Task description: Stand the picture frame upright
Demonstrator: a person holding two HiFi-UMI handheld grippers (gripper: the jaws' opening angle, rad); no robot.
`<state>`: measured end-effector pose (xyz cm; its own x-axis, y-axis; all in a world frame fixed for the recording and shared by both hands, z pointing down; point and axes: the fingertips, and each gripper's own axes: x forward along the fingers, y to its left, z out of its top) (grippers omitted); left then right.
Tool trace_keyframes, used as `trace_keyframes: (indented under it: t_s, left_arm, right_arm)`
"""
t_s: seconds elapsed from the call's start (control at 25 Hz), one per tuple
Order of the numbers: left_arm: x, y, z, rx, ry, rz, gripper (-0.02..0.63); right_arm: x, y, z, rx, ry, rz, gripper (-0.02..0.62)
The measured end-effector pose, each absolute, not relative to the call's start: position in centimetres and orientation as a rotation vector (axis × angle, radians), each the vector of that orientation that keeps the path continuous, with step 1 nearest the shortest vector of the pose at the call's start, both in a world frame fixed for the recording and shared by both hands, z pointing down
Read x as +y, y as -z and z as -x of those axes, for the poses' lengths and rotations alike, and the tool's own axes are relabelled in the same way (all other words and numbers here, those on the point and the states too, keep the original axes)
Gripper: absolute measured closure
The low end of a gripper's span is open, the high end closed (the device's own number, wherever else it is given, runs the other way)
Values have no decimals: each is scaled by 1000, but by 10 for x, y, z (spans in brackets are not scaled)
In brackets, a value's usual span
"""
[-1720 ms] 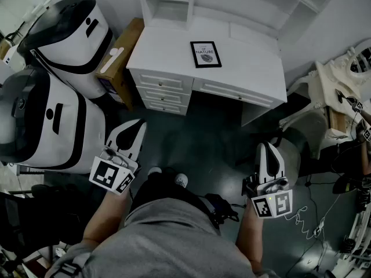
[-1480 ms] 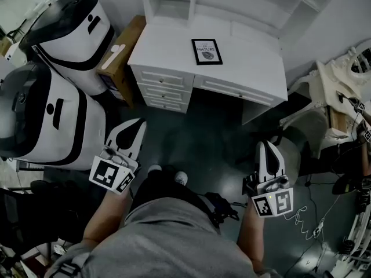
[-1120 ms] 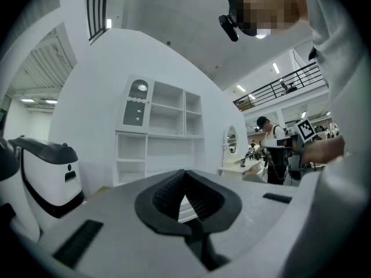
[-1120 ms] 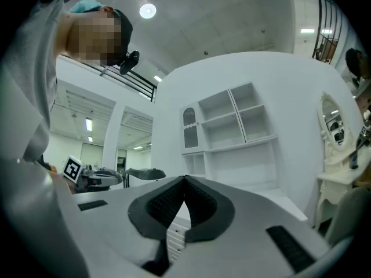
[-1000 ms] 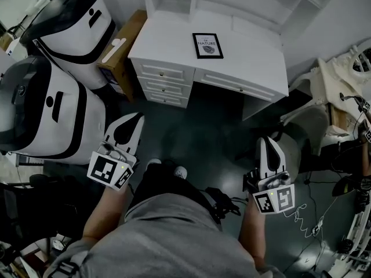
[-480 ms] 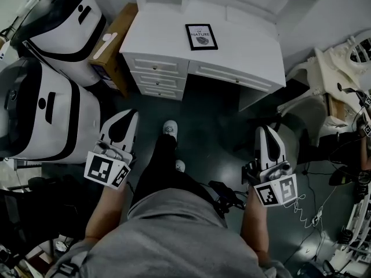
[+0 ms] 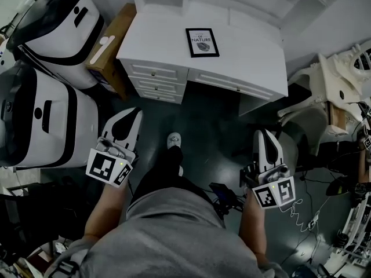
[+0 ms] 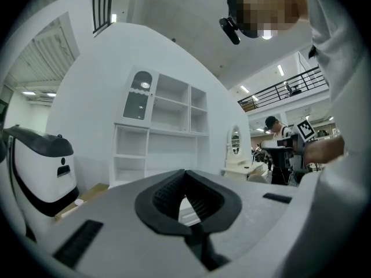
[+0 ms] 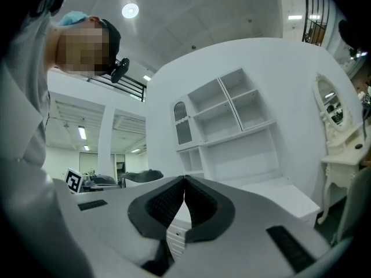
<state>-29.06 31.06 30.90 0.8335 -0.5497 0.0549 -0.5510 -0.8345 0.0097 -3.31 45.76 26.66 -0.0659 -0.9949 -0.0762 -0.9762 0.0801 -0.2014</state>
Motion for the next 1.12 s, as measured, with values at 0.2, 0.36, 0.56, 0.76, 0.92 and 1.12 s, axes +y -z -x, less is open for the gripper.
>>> trace_keyframes:
  t_s: [0.2, 0.36, 0.56, 0.76, 0.92, 1.12]
  left_arm:
    - [279, -310, 273, -899, -97, -2982, 599]
    - [250, -307, 257, -913, -86, -2983, 598]
    - [215, -305, 236, -908, -73, -2983, 598]
    - [176, -303, 214, -894, -61, -2990, 599]
    - [146, -301, 199, -882, -52, -3000, 598]
    - [116, -298, 188, -871, -52, -3014, 599]
  right_arm:
    - [422, -269, 16, 2147, 160, 1983, 569]
    - [392, -268, 3, 2151, 163, 1965, 569]
    - [358, -266, -14, 2150, 170, 1959, 569]
    - [323, -265, -34, 2143, 172, 1966, 569]
    - [298, -265, -46, 2127, 172, 1974, 569]
    - [270, -265, -58, 2109, 171, 1970, 569]
